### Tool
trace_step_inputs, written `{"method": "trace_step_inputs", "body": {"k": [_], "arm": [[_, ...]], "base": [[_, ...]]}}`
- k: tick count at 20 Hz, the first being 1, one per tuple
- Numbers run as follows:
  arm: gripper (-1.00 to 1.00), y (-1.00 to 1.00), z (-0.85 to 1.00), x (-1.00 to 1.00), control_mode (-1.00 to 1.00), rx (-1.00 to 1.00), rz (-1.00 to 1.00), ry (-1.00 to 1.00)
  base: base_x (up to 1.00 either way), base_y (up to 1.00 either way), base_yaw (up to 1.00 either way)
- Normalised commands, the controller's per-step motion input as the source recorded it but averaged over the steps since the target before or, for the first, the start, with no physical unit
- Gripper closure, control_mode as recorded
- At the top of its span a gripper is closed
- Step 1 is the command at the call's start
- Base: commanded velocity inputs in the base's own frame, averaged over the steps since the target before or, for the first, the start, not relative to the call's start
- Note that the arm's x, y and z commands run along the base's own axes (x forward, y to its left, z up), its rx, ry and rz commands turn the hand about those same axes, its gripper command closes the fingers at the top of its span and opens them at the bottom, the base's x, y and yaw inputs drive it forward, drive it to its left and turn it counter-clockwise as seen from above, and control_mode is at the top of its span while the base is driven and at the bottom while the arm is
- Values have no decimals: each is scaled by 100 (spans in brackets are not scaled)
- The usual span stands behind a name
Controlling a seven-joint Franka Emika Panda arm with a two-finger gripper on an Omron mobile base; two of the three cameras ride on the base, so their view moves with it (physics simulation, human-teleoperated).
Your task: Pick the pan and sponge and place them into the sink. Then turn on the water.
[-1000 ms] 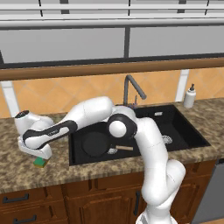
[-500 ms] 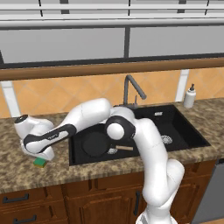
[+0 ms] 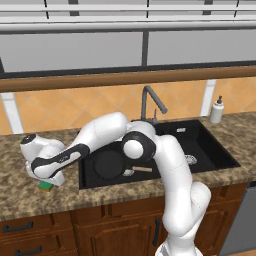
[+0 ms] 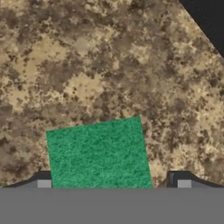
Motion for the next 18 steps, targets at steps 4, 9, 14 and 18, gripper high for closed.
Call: {"method": "trace_step_inputs", "body": {"k": [4, 9, 14, 18], "arm": [[-100, 0, -11, 6, -100, 0, 1, 0], [100, 0, -5, 0, -100, 0, 2, 1], [100, 0, 0, 0, -100, 0, 0, 0], [100, -4, 0, 0, -100, 0, 1, 0]], "base": [[0, 0, 0], [0, 0, 0], [0, 0, 0], [0, 0, 0]]}}
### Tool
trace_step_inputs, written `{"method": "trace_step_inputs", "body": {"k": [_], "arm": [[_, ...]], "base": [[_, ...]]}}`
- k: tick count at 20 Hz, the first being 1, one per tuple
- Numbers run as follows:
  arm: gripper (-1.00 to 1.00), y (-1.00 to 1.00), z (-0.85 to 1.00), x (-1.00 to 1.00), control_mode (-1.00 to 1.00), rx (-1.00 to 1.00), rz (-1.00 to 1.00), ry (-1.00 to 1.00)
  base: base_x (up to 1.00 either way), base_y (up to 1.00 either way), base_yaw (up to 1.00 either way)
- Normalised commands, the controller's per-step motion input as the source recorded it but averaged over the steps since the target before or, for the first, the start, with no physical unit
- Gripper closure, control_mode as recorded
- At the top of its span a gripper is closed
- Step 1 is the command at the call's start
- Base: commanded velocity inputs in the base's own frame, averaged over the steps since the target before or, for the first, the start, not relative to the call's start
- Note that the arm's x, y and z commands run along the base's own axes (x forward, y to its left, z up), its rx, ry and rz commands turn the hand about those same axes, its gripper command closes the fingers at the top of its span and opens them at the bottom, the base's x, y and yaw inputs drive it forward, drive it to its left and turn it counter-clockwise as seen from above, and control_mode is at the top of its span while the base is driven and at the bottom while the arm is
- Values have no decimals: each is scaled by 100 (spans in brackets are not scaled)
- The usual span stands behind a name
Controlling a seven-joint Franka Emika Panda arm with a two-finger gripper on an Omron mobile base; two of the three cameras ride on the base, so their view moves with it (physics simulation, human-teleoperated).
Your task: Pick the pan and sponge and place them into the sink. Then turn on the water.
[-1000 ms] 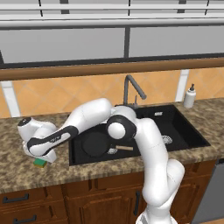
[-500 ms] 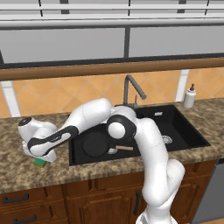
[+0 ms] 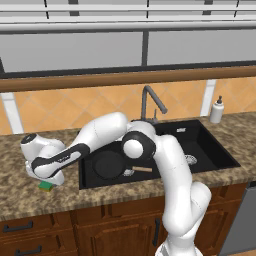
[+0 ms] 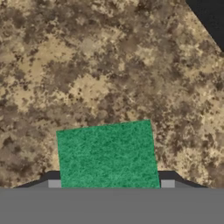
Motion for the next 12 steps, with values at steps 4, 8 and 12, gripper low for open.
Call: {"method": "trace_step_inputs", "body": {"k": [4, 8, 12], "arm": [[100, -39, 0, -2, -100, 0, 7, 0], [100, -29, 18, -1, -100, 0, 5, 0], [100, -23, 51, -2, -100, 1, 0, 0]], "base": [[0, 0, 0], [0, 0, 0], [0, 0, 0]]}}
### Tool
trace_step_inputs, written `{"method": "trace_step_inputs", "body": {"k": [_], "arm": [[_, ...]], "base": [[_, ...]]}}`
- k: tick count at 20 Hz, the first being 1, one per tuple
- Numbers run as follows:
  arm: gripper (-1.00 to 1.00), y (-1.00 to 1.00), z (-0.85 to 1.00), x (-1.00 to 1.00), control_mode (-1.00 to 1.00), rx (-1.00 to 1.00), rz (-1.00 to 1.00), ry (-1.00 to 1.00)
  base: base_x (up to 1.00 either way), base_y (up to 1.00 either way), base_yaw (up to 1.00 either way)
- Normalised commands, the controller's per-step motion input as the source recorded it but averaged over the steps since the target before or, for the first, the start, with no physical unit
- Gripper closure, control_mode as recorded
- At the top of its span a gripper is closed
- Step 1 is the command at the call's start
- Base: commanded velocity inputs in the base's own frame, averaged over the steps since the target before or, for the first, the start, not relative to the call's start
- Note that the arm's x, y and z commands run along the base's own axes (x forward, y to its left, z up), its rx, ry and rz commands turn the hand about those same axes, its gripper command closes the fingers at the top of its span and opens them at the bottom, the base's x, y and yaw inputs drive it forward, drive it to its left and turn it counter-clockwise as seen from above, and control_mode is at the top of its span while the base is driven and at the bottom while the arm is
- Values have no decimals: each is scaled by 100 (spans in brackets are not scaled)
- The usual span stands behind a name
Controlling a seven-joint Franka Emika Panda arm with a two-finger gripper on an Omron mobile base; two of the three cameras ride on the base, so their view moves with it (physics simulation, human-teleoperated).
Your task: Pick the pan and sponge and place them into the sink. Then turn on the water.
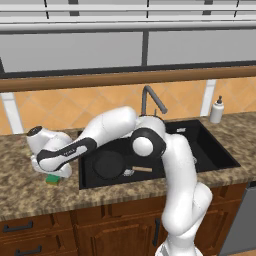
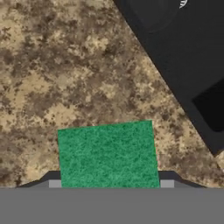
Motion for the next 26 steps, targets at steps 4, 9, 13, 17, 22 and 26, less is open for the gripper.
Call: {"method": "trace_step_inputs", "body": {"k": [4, 9, 13, 17, 22, 26], "arm": [[100, -44, 45, -2, -100, 2, 0, 1], [100, -85, 5, 0, -100, 4, 0, 0], [100, -100, 0, 0, -100, 6, 0, 0], [100, -94, 0, 0, -100, 4, 0, 3], [100, -77, 0, 21, -100, 0, 0, 4], [100, -47, 0, 44, -100, 0, 0, 5]], "base": [[0, 0, 0], [0, 0, 0], [0, 0, 0], [0, 0, 0], [0, 0, 0], [0, 0, 0]]}}
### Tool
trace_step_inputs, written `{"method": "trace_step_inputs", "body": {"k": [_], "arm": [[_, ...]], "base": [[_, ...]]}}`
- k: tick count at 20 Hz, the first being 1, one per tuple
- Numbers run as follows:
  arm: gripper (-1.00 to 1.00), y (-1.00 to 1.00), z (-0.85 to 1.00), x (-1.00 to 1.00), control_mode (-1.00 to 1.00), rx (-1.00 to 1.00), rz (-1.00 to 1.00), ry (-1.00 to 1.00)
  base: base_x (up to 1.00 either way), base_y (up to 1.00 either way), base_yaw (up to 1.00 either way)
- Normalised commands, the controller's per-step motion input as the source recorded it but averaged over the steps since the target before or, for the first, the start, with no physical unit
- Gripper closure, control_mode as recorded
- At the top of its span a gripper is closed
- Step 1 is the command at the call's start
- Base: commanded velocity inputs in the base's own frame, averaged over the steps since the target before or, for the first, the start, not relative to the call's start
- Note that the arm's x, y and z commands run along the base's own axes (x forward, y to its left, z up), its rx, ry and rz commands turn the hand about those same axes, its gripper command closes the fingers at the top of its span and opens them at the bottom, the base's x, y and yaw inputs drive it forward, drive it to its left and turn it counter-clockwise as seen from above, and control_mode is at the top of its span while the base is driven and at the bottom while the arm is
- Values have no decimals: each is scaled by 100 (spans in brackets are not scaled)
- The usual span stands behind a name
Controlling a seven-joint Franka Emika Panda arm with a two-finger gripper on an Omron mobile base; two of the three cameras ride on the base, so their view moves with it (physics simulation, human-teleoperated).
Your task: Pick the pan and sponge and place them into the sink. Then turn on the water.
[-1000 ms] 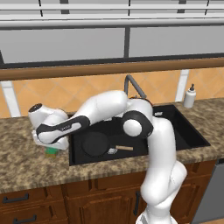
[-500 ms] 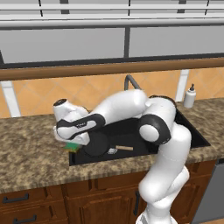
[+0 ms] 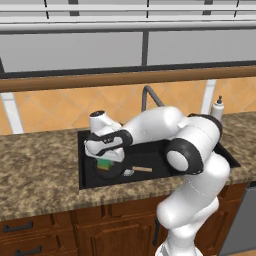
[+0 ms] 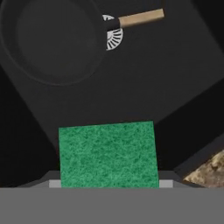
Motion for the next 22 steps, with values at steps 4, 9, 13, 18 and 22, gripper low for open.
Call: {"method": "trace_step_inputs", "body": {"k": [4, 9, 13, 18, 22], "arm": [[100, -19, 0, 47, -100, 0, 0, 4], [100, -15, -5, 50, -100, 0, 0, 2], [100, -10, -45, 38, -100, -1, 0, 0], [100, 0, -65, 36, -100, -8, 0, 0], [100, 0, -36, 38, -100, -1, 0, 0]], "base": [[0, 0, 0], [0, 0, 0], [0, 0, 0], [0, 0, 0], [0, 0, 0]]}}
